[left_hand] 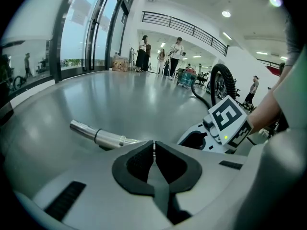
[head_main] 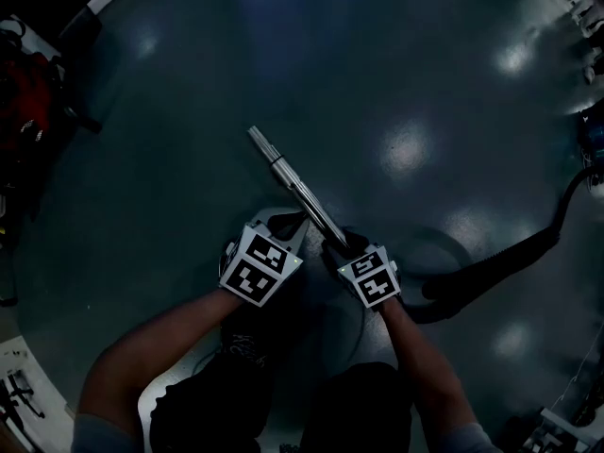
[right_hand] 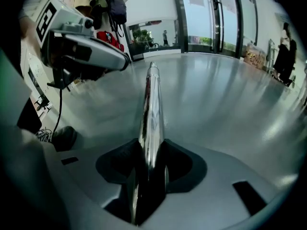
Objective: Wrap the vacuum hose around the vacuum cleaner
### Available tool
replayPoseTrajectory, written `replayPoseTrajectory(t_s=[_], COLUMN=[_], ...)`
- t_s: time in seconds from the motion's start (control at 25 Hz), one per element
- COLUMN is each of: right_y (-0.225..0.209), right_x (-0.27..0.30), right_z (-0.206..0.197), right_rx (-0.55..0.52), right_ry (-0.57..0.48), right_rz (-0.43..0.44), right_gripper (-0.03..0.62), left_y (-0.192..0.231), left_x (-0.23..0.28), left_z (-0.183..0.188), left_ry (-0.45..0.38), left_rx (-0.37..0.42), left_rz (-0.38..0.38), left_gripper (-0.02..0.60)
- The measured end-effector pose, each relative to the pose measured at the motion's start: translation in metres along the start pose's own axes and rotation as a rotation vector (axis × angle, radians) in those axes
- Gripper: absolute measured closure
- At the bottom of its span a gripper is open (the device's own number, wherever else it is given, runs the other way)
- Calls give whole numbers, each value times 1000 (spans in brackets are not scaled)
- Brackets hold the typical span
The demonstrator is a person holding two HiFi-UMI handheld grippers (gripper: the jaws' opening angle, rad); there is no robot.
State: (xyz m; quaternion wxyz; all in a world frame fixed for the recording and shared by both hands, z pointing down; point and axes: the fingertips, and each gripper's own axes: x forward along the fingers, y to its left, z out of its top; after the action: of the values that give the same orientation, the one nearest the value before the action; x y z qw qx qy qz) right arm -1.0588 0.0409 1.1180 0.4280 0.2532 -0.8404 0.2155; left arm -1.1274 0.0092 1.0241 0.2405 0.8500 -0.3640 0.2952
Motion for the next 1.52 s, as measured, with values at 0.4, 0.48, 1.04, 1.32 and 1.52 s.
replayPoseTrajectory(t_s=[0.4,0.48,1.04,1.32,1.52], right_y=[10,9,-18,-20,-9], right_x=[-137,-169,-450,-592,-689], right_z=[95,107,115,79,62], right_rx=[158,185,485,675,797], right_ry=[-182,-197,-411,-565,-716], right_rz=[-16,-28,-218,-348,-467], right_gripper=[424,424,425,427,427], left_y=[-16,-37,-224,-304,-367], left_x=[-95,-109,-182,-206,-216], left_z=[95,104,206,243,277], left_ry=[-115,-73,104,178,182], left_rx=[-16,0,273,495,675], left_rz=[-2,-34,-352,-496,-604], left_gripper=[561,561,561,561,560])
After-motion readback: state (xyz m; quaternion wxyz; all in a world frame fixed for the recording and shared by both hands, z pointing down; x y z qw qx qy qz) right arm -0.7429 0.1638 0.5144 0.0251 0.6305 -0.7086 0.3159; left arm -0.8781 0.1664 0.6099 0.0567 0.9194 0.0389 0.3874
